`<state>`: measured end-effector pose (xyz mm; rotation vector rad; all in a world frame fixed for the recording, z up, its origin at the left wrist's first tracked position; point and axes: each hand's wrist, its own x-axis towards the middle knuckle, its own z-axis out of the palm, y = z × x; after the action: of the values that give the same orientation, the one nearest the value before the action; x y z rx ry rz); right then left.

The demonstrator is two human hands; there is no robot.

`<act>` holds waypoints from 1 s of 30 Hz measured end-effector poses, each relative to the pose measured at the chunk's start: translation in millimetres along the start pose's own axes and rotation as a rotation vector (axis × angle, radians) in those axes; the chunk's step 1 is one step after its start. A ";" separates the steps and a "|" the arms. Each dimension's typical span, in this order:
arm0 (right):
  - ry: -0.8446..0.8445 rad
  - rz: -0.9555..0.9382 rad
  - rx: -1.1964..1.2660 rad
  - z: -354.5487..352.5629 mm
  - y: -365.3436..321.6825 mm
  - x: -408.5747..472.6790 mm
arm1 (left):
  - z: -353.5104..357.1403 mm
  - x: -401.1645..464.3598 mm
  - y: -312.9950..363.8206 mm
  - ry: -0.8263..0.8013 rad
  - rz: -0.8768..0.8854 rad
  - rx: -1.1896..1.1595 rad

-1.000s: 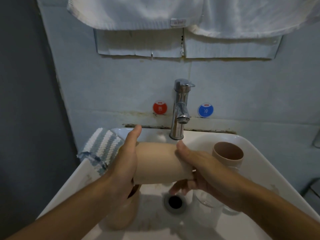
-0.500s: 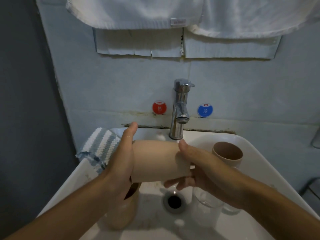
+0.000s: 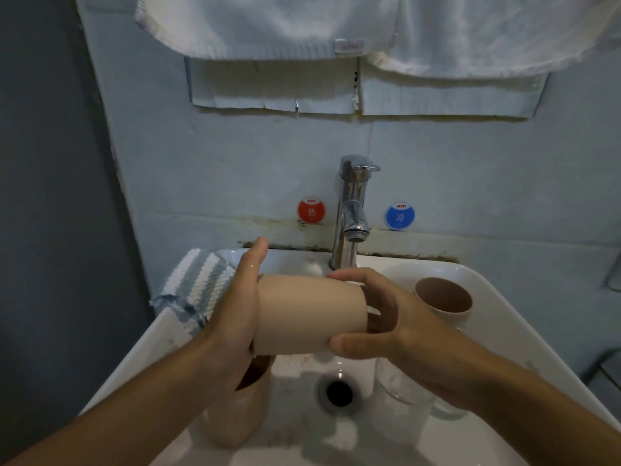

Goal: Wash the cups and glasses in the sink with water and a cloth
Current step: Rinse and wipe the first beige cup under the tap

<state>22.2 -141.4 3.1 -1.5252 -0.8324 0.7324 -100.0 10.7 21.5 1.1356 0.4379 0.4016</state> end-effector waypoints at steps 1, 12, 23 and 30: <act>-0.019 0.022 0.039 0.4 -0.6 -0.8 | -1.4 7.3 -2.8 -0.005 -0.016 -0.020; 0.052 -0.018 0.019 -1.1 1.2 1.1 | 1.8 9.0 -1.8 -0.010 -0.143 -0.056; 0.070 -0.012 0.022 2.6 1.0 0.4 | 4.9 7.5 1.0 -0.026 -0.163 -0.101; 0.362 -0.034 -0.038 -4.2 0.6 0.4 | 0.0 11.4 6.2 0.039 -0.027 0.063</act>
<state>26.0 -143.3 2.9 -1.6115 -0.6002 0.3990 -90.8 18.8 25.8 1.1834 0.5023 0.3895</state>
